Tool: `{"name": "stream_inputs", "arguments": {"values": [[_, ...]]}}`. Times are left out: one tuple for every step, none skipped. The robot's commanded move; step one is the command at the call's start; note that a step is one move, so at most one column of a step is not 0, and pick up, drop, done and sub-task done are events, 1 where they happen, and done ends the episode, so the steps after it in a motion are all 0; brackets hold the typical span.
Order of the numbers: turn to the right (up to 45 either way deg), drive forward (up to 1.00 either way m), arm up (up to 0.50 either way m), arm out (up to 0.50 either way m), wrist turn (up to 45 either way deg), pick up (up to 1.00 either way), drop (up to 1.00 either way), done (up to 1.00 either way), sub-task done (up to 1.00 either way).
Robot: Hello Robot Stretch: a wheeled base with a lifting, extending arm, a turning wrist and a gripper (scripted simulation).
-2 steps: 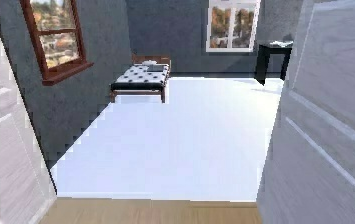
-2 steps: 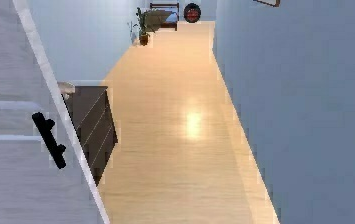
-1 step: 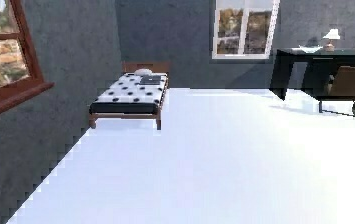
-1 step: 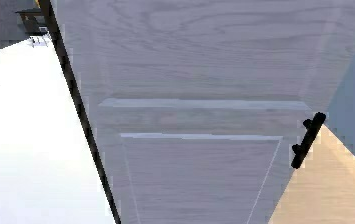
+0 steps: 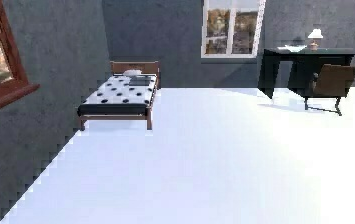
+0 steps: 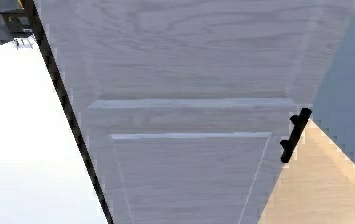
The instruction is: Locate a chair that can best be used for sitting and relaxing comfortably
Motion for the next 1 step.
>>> {"name": "stream_inputs", "arguments": {"values": [[0.0, 0.50, 0.00, 0.00, 0.0, 0.00, 0.00, 0.00, 0.00]]}}
